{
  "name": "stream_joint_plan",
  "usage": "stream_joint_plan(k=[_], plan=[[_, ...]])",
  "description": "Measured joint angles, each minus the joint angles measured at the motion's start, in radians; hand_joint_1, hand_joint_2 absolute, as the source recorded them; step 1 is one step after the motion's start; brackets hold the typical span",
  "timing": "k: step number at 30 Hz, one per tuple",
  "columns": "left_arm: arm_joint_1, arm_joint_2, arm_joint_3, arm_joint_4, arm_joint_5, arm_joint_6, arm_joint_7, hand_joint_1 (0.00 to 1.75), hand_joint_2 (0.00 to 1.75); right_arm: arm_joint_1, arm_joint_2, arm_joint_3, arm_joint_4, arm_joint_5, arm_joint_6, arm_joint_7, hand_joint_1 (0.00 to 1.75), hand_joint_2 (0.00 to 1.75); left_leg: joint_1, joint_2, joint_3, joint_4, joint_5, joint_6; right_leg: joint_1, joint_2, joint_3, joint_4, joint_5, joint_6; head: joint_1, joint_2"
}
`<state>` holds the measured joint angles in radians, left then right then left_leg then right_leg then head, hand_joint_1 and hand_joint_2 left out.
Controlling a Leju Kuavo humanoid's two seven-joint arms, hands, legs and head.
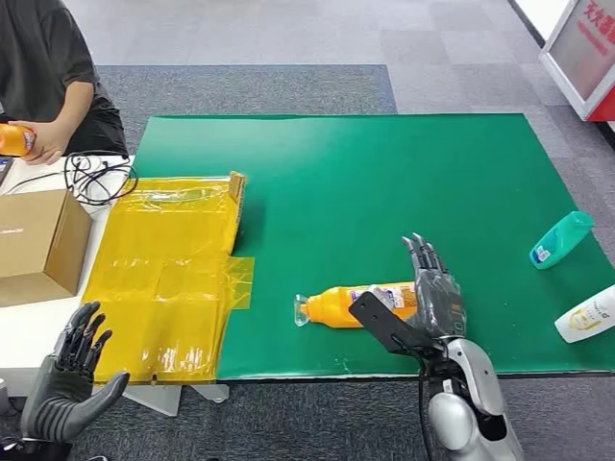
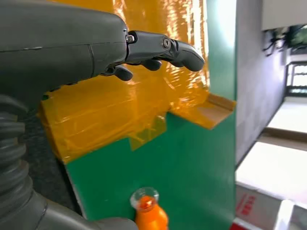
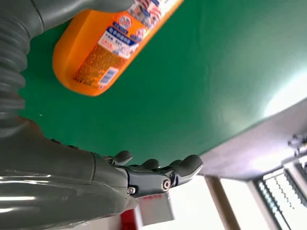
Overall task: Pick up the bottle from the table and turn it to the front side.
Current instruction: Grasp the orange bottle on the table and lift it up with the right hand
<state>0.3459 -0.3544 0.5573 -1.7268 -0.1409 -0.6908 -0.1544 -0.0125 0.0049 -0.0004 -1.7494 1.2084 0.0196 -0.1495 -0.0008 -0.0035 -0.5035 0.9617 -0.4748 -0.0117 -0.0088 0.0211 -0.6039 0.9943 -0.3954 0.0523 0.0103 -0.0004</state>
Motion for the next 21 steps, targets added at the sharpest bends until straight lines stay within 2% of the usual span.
stream_joint_plan(k=[2, 7, 16, 21], plan=[[-0.002, 0.001, 0.005, 0.008, -0.007, -0.016, 0.011, 0.00, 1.75, -0.022, -0.016, 0.010, 0.026, -0.014, 0.033, 0.002, 0.00, 1.75, 0.000, 0.000, 0.000, 0.000, 0.000, 0.000, 0.000, 0.000, 0.000, 0.000, 0.000, 0.000, 0.000, 0.000], [-0.014, 0.021, 0.032, 0.067, 0.009, -0.087, 0.018, 0.00, 1.75, -0.126, -0.107, 0.074, 0.180, -0.067, 0.128, 0.014, 0.00, 1.75, 0.000, -0.001, 0.000, 0.000, 0.000, 0.001, 0.000, -0.002, 0.000, 0.000, 0.000, 0.000, 0.000, 0.000], [-0.030, 0.053, 0.063, 0.145, 0.037, -0.104, -0.006, 0.00, 1.75, -0.267, -0.267, 0.184, 0.404, -0.173, 0.223, 0.027, 0.00, 1.75, 0.000, -0.002, -0.001, 0.000, 0.000, 0.001, 0.000, -0.002, 0.000, 0.000, 0.000, 0.000, 0.000, 0.000], [-0.033, 0.069, 0.075, 0.159, 0.066, -0.127, -0.002, 0.00, 1.75, -0.348, -0.323, 0.246, 0.502, -0.198, 0.279, 0.046, 0.00, 1.75, 0.000, -0.002, -0.001, 0.000, 0.001, 0.001, 0.000, -0.003, -0.001, 0.000, 0.000, 0.000, 0.000, 0.000]])
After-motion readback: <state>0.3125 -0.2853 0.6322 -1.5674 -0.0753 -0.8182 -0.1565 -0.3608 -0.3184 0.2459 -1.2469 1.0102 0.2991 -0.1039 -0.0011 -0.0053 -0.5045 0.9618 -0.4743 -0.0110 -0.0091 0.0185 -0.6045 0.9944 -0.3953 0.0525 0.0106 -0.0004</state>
